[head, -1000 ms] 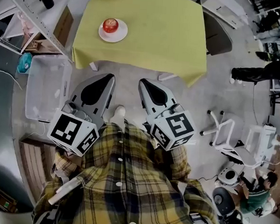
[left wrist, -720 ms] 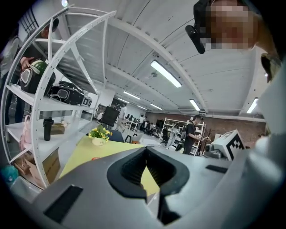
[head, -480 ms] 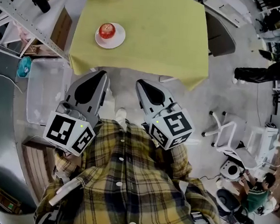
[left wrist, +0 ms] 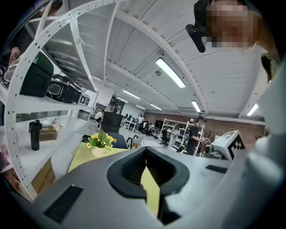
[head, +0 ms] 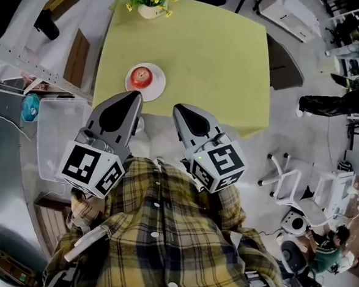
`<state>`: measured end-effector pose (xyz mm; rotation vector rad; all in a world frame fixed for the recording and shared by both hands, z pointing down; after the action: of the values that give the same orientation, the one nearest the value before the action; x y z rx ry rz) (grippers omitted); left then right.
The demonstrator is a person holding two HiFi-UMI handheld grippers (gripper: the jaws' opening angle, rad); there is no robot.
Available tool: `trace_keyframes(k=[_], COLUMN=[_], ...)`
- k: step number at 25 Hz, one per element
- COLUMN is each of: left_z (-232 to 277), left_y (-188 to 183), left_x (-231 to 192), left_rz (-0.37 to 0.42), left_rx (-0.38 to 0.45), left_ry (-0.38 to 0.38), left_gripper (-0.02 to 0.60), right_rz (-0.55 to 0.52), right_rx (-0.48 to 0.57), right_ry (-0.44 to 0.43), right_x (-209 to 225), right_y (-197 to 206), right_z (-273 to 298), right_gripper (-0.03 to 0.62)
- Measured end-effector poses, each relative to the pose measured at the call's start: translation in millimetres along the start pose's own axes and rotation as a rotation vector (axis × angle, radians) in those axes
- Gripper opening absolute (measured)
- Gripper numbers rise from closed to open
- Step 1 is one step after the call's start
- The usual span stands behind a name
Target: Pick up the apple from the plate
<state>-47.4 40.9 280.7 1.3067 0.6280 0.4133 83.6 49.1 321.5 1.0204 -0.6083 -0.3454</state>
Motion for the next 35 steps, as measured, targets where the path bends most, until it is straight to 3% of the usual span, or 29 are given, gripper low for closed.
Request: trace_keyframes(k=[9, 16, 35], left_z=[53.4, 76.0, 102.9], left_y=[-28.2, -27.5, 5.6], left_x=[-68.8, -93.0, -108.5], left_rz=[0.025, 0.024, -0.051], left_rx=[-0.011, -0.045, -0.116], left_ry=[0.073, 0.107, -0.023], left_gripper=[0.006, 0.006, 0.008], right_rz=[0.007, 0.028, 0.017], right_rx=[0.004, -0.009, -0.104], right_ry=[0.035, 0.061, -0.044], right_x=[18.5, 32.5, 78.5], right_y=[-46.4, -52.0, -63.4], right_z=[77.1, 105.6, 133.7], right_gripper=[-0.003, -0.003, -0.003])
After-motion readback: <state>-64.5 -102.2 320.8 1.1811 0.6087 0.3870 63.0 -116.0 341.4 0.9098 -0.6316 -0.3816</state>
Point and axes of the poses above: the fingertips, and each gripper's own axes: z forward along the fingers, x to its right, y out of its underside, the point moved 4 cm from there along -z, backward along the fingers, and after that the axes turned 8 degrees about z, right-handed, at the moved point
